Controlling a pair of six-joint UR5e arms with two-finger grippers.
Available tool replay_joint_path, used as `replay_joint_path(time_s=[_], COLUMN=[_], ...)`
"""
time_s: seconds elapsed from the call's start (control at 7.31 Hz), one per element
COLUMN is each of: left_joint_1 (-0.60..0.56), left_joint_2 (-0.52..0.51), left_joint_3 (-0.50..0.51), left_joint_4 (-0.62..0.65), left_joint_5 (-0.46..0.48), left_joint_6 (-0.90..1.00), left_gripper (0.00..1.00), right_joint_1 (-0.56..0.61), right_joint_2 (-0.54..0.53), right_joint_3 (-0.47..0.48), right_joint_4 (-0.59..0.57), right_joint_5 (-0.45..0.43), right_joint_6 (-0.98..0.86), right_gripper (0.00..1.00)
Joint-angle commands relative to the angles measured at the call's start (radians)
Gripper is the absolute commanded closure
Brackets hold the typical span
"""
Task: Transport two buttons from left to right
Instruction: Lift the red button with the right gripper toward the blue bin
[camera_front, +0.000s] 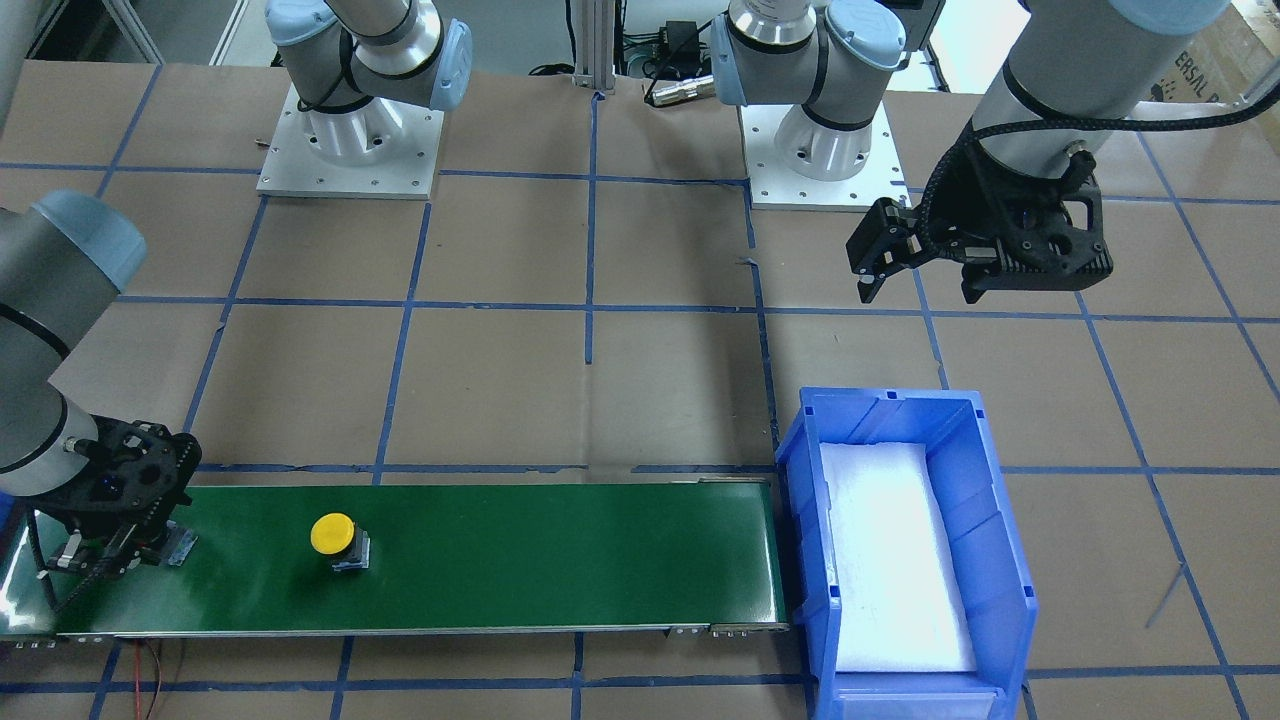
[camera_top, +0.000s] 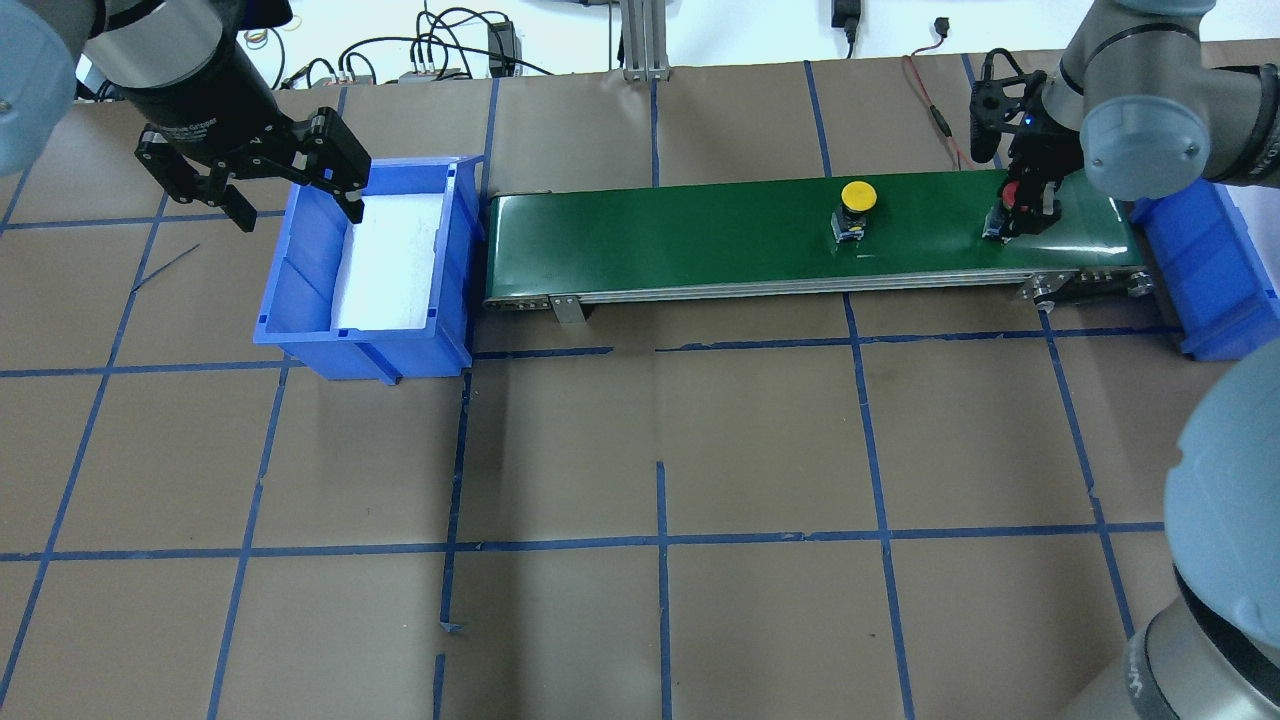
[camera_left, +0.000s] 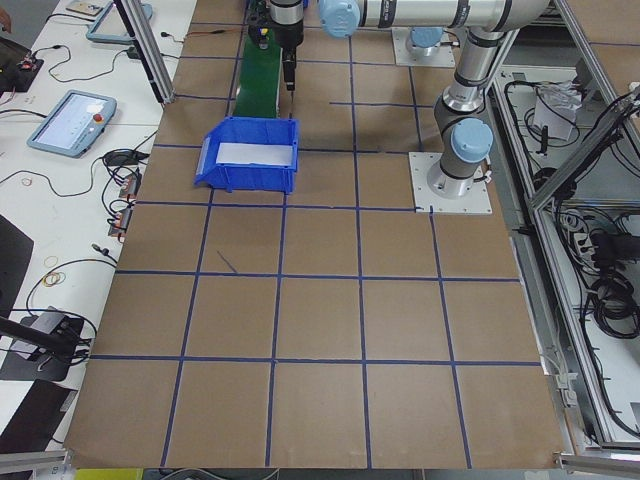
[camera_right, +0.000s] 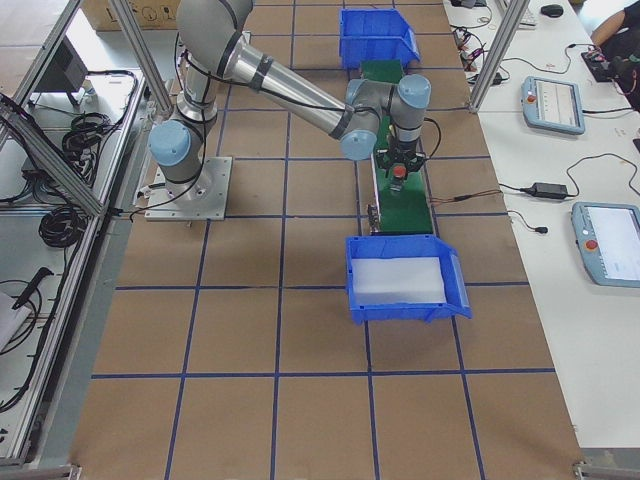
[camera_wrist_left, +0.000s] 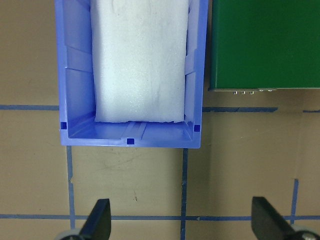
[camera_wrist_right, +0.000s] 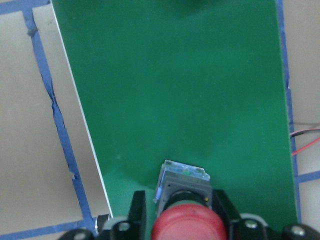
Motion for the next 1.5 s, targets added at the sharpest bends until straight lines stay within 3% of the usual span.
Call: replay_joint_path(time_s=[0.0, 0.14, 0.27, 0.41, 0.55, 0.82, 1.09, 1.37], left_joint_1=[0.0, 0.0, 0.0, 0.002, 0.0, 0.0, 0.0, 0.0], left_joint_2=[0.0, 0.0, 0.0, 0.0, 0.0, 0.0, 0.0, 0.0], left_joint_3=[0.0, -0.002, -0.002, 0.0, 0.0, 0.003, 0.002, 0.003], left_joint_4=[0.0, 0.0, 0.0, 0.002, 0.0, 0.002, 0.0, 0.0], left_joint_5=[-0.002, -0.002, -0.002, 0.0, -0.002, -0.002, -0.002, -0.002], left_joint_6=[0.0, 0.0, 0.0, 0.002, 0.003, 0.005, 0.005, 0.005], left_gripper=[0.0, 0.0, 0.0, 0.0, 0.0, 0.0, 0.0, 0.0], right_joint_1=[0.0, 0.0, -0.003, -0.036, -0.076, -0.234, -0.345, -0.406], right_joint_2=[-0.001, -0.003, -0.013, -0.013, -0.013, -0.015, -0.006, 0.127], right_joint_3=[-0.003, -0.009, -0.037, -0.128, -0.202, -0.236, -0.256, -0.361], right_joint_4=[0.0, 0.002, 0.007, 0.067, 0.162, 0.189, 0.186, 0.13], right_joint_5=[-0.028, -0.031, -0.034, -0.034, -0.035, -0.023, 0.03, 0.061], right_joint_6=[0.0, 0.0, 0.0, -0.008, -0.011, -0.118, -0.351, -0.548], right_gripper=[0.72, 0.79, 0.8, 0.79, 0.79, 0.79, 0.79, 0.79])
